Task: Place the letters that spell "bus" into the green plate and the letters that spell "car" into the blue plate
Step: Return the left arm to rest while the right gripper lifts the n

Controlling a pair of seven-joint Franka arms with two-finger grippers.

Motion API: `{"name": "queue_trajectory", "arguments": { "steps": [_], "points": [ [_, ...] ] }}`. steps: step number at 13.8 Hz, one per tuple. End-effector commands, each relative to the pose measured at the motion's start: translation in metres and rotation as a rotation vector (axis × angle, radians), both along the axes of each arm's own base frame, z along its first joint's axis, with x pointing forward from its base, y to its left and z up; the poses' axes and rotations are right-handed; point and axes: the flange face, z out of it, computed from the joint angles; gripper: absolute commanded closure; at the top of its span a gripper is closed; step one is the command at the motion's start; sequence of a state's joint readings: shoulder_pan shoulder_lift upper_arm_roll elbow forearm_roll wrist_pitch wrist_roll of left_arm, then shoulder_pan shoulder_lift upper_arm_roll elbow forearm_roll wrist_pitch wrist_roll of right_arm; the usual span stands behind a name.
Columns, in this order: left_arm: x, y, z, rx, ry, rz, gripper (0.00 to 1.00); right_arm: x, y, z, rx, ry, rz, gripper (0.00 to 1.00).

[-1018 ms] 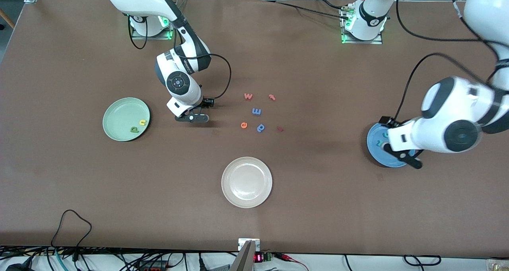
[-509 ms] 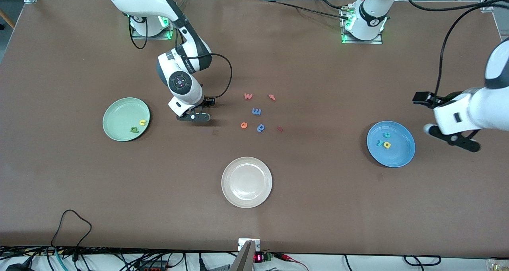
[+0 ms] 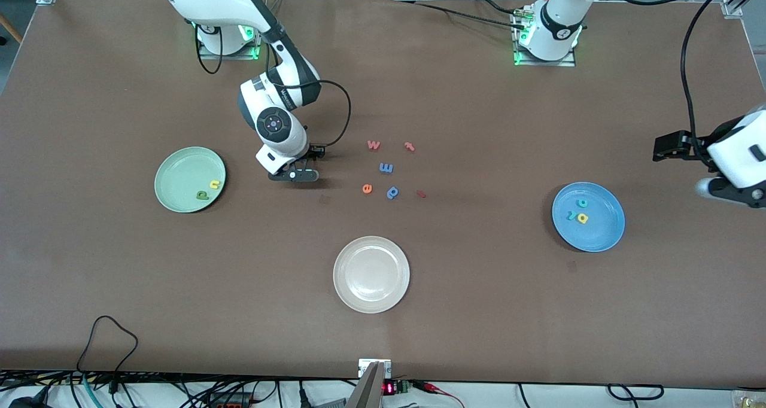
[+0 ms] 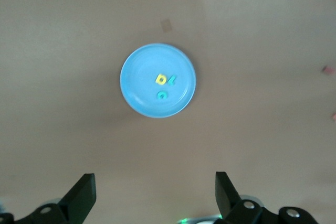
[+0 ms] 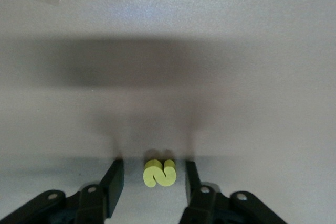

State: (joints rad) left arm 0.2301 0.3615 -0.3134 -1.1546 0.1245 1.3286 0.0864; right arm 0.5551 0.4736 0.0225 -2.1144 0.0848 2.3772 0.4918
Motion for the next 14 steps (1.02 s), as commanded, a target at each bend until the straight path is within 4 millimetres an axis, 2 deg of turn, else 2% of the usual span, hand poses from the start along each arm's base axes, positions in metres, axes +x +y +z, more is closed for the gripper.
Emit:
{"name": "queue_trajectory", "arguments": {
  "steps": [1,4,7,10,14],
  "points": [
    [-0.026,0.008,0.0,-0.016,-0.073,0.175,0.0,-0.004,0.002,-0.003,0.004,0.003,-0.013,0.51],
    [-0.059,0.001,0.011,-0.001,-0.191,0.157,0.0,-0.004,0.001,-0.004,0.004,0.004,-0.015,0.63],
    [-0.09,-0.006,-0.002,-0.01,-0.244,0.131,0.0,-0.004,0.0,-0.004,0.004,0.004,-0.015,0.8],
    [-0.09,-0.002,-0.004,-0.015,-0.218,0.056,0.0,-0.003,-0.001,-0.004,0.004,0.005,-0.015,0.88],
    [-0.092,-0.011,0.003,-0.015,-0.193,0.041,0.0,0.004,-0.005,0.004,0.013,-0.002,-0.009,0.9]
  ]
}}
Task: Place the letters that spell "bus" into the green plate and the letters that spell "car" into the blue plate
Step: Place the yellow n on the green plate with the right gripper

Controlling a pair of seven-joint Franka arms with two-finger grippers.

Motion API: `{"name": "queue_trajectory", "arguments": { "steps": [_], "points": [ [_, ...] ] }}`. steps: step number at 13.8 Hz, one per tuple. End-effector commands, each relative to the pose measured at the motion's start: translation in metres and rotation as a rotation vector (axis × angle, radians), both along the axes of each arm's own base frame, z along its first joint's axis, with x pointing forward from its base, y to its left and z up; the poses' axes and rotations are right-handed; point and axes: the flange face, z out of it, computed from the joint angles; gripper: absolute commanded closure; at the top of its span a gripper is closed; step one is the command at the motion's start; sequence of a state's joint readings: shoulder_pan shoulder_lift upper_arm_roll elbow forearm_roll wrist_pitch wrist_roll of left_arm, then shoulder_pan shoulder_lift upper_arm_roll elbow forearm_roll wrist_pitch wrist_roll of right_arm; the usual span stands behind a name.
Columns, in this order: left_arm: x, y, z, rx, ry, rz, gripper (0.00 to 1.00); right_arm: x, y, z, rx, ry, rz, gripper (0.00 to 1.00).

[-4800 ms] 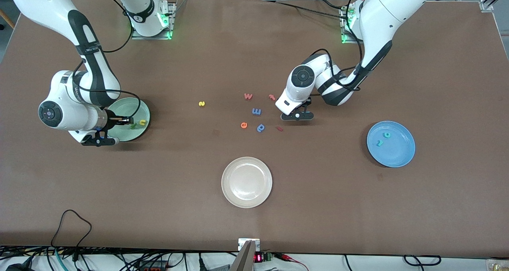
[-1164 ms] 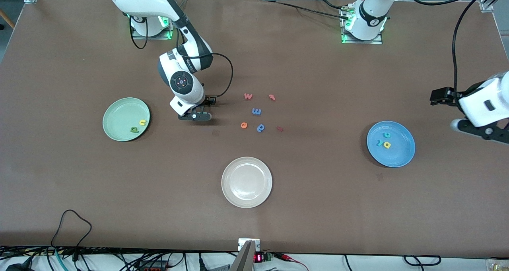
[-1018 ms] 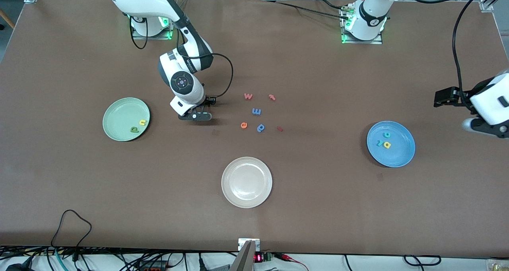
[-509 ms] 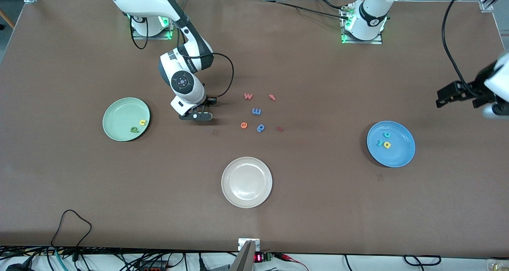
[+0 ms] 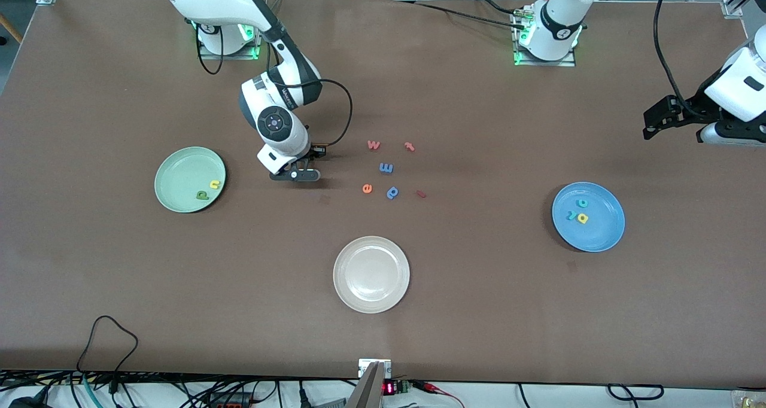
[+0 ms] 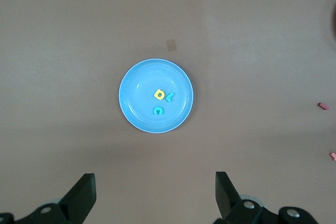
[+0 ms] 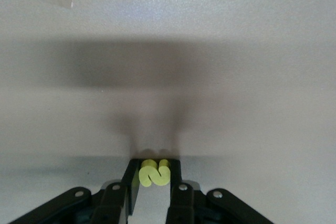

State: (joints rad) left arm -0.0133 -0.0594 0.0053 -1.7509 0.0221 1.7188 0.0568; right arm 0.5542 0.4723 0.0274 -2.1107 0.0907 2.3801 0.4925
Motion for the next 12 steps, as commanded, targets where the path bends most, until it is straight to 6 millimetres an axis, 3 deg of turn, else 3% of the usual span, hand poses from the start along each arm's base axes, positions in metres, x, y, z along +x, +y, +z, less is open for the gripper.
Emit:
{"name": "queue_trajectory", "arguments": {
  "steps": [1,3,7,9,12],
  "points": [
    [-0.007,-0.008,0.01,-0.014,0.014,-0.036,0.0,0.01,-0.014,0.008,0.011,-0.008,-0.017,0.9],
    [-0.006,-0.008,0.01,-0.014,0.017,-0.036,0.0,0.027,-0.033,0.032,0.035,-0.033,-0.015,0.91],
    [-0.006,-0.005,0.009,-0.01,0.019,-0.041,0.0,0.062,-0.123,0.078,0.045,0.01,-0.042,0.92],
    [-0.007,-0.002,0.008,-0.011,0.029,-0.033,0.0,0.077,-0.178,0.092,0.078,0.011,0.0,0.92],
    [-0.007,-0.004,0.008,-0.011,0.034,-0.031,0.0,0.089,-0.273,0.086,0.112,0.023,-0.01,0.92]
  ]
}}
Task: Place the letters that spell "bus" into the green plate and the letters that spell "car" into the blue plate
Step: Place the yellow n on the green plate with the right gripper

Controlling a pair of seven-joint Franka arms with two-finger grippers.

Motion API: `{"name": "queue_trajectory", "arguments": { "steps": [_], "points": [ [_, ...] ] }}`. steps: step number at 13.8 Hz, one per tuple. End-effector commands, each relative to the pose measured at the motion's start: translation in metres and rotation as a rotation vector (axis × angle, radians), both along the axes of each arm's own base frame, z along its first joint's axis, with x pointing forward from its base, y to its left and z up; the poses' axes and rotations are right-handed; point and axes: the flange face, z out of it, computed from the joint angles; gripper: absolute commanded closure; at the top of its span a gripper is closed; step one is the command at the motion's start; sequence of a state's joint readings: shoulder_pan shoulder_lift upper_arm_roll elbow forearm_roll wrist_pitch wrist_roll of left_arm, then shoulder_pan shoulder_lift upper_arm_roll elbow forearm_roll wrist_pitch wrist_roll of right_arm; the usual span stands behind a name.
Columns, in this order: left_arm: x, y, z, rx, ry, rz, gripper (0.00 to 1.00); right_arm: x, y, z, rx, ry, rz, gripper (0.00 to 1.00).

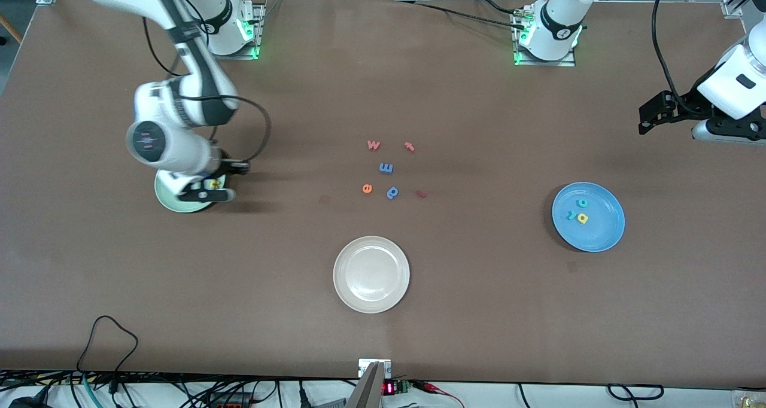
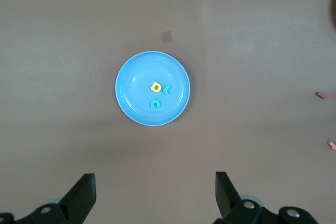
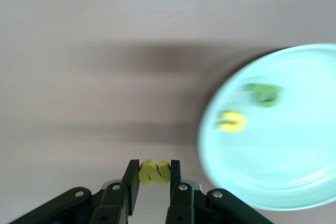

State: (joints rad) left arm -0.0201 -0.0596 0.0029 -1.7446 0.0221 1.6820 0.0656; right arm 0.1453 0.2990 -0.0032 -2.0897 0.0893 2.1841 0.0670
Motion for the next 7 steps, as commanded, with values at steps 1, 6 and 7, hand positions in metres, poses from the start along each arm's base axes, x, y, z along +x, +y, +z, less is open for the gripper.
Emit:
{"name": "queue_trajectory", "arguments": {
  "steps": [1,6,7],
  "points": [
    [-0.004,0.001,0.008,-0.012,0.004,-0.014,0.0,-0.002,-0.064,-0.008,0.032,0.029,0.009,0.92],
    [-0.002,0.002,0.007,-0.012,0.002,-0.022,0.0,0.002,-0.095,-0.016,0.036,0.034,0.001,0.45],
    [-0.002,0.001,0.007,-0.012,0.002,-0.023,0.0,0.003,-0.094,-0.013,0.035,0.029,0.001,0.02]
  ]
}}
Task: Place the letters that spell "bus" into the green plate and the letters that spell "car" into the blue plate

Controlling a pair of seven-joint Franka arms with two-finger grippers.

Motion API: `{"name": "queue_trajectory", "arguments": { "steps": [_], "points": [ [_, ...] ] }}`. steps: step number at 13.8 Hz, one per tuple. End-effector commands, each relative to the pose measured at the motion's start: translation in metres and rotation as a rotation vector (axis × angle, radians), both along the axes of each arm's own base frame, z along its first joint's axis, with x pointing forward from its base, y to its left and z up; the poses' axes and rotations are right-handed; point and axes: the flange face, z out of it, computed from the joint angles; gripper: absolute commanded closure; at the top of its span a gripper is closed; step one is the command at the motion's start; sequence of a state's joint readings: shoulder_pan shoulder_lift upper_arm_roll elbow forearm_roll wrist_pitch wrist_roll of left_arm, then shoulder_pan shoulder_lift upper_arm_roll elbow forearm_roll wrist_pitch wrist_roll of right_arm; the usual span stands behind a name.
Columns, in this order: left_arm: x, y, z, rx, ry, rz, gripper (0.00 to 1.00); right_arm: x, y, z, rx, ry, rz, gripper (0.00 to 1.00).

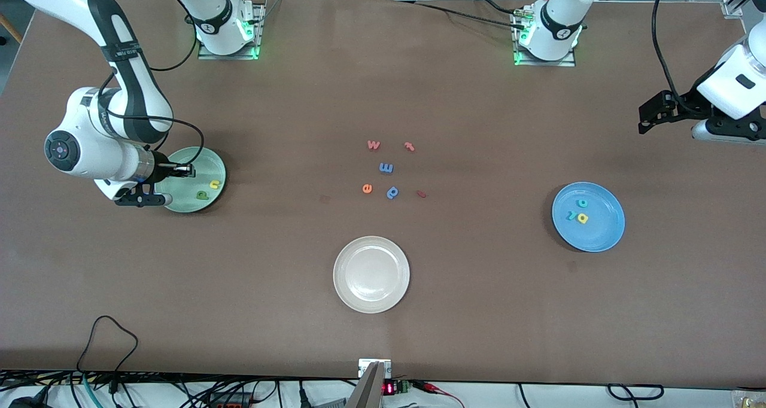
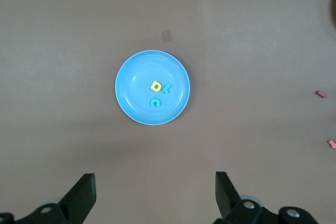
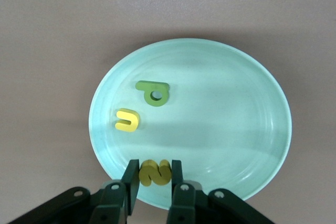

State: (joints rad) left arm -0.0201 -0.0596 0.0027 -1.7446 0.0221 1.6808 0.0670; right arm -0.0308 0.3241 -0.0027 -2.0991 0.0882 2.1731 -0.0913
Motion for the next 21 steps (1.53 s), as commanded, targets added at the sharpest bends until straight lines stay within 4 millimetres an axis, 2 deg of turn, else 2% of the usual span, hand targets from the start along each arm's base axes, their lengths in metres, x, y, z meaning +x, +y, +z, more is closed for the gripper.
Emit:
{"name": "queue_trajectory", "arguments": {
  "steps": [1,2,4,6,9,11,14,15,18,21],
  "points": [
    [-0.002,0.001,0.007,-0.012,0.001,-0.022,0.0,0.005,0.003,0.009,0.003,-0.015,0.02,0.0],
    [-0.002,0.001,0.007,-0.012,0.001,-0.02,0.0,0.009,0.003,0.02,0.004,-0.027,0.022,0.0],
    [-0.002,0.001,0.007,-0.012,0.001,-0.02,0.0,0.019,0.004,0.055,0.014,-0.035,0.018,0.0],
    [-0.002,0.001,0.006,-0.012,0.002,-0.017,0.0,0.034,0.005,0.114,0.023,-0.027,0.03,0.0],
    [-0.002,0.001,0.006,-0.012,0.004,-0.018,0.0,0.05,0.005,0.222,0.012,-0.071,0.053,0.0],
    [-0.002,0.001,0.006,-0.012,0.007,-0.021,0.0,0.055,0.001,0.272,-0.037,-0.107,0.078,0.0],
    [-0.003,0.001,0.006,-0.012,0.009,-0.017,0.0,0.051,-0.004,0.325,-0.046,-0.142,0.075,0.0],
    [-0.003,0.003,0.005,-0.012,0.01,-0.018,0.0,0.048,-0.003,0.334,-0.047,-0.151,0.075,0.0],
    [-0.002,0.001,0.006,-0.012,0.007,-0.015,0.0,0.046,-0.001,0.341,-0.046,-0.155,0.078,0.0],
    [-0.002,0.001,0.005,-0.012,0.007,-0.021,0.0,0.04,0.019,0.345,-0.099,-0.153,0.103,0.0]
  ]
}}
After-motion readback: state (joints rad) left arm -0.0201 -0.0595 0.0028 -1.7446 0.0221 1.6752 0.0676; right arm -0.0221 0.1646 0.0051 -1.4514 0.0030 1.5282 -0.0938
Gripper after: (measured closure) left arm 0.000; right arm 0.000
